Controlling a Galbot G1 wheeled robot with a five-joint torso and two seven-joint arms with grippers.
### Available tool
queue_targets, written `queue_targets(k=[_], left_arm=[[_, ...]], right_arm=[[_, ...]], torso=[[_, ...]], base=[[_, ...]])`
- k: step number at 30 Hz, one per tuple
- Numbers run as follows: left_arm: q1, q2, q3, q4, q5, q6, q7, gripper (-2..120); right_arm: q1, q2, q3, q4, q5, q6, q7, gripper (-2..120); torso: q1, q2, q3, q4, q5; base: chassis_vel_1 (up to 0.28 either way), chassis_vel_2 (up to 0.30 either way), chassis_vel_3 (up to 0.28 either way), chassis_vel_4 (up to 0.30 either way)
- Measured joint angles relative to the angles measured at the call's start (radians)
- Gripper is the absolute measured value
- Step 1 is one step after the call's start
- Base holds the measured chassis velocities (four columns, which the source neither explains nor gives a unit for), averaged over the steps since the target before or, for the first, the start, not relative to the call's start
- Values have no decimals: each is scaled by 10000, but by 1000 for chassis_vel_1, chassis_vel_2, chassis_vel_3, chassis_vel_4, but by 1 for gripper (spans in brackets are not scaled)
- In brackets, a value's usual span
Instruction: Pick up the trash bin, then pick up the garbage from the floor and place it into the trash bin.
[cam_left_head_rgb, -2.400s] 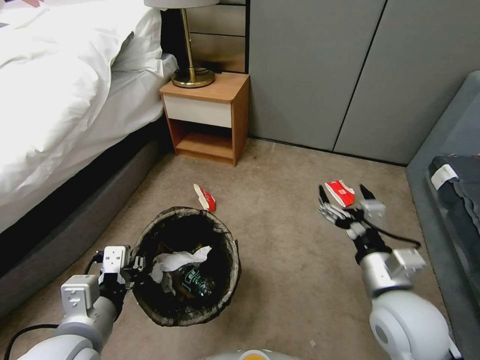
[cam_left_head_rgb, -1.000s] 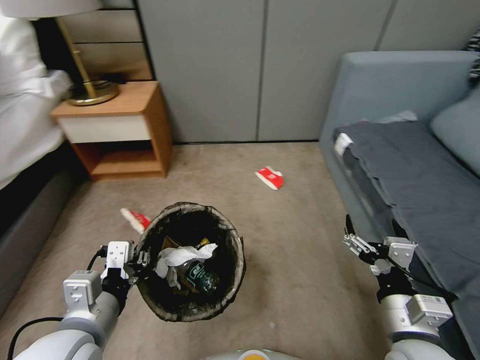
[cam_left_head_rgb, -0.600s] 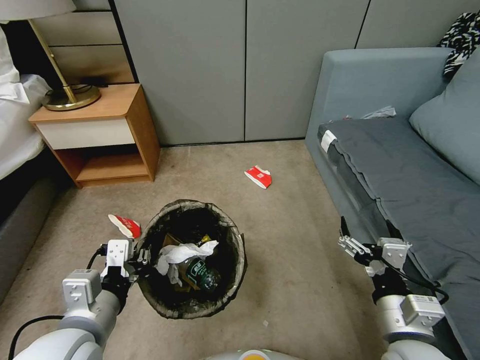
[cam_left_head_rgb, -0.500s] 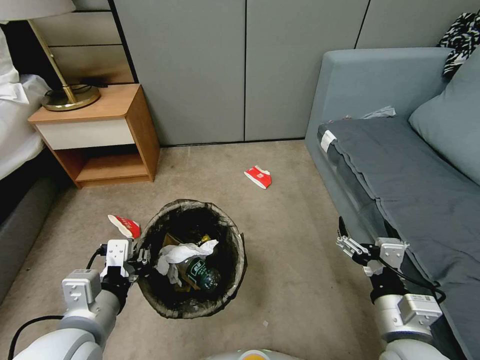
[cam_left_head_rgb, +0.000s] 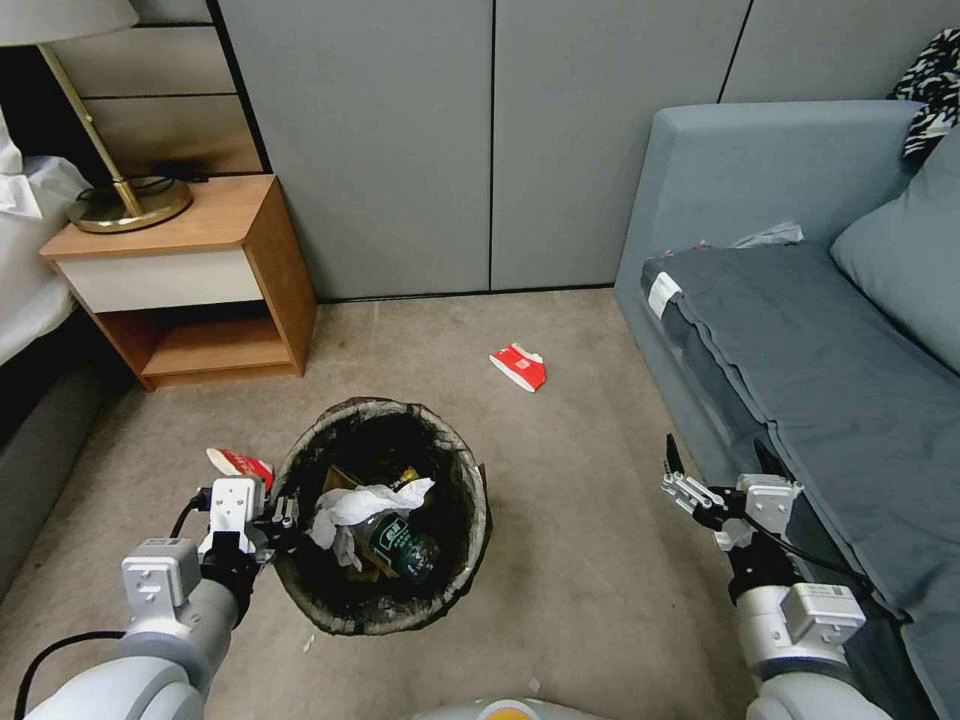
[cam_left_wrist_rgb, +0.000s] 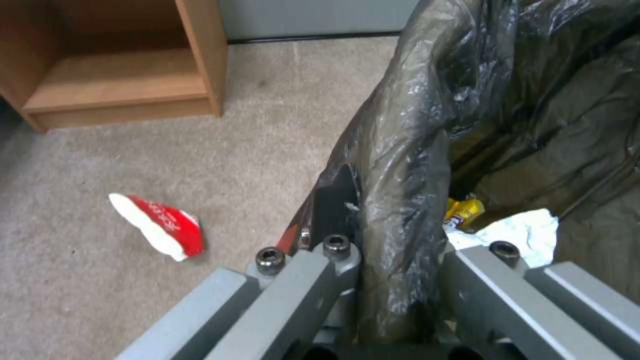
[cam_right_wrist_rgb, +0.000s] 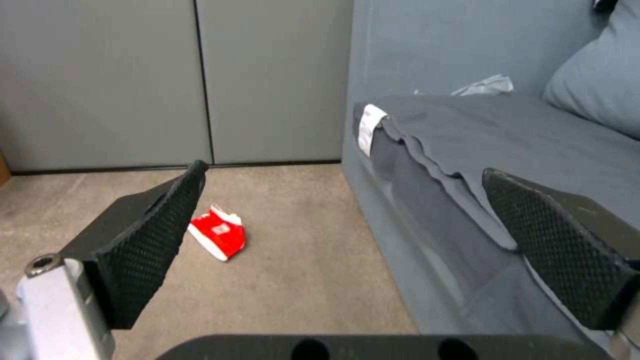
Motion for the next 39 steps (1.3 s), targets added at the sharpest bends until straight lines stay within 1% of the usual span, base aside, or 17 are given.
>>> queue_targets(k=[39], left_arm=[[79, -13, -53, 0, 19, -5, -14, 0]], right_arm=[[189, -170, -322, -199, -21, -75, 238, 100]], torso=[[-1, 0, 0, -1, 0]], base=[[-105, 103, 102, -99]])
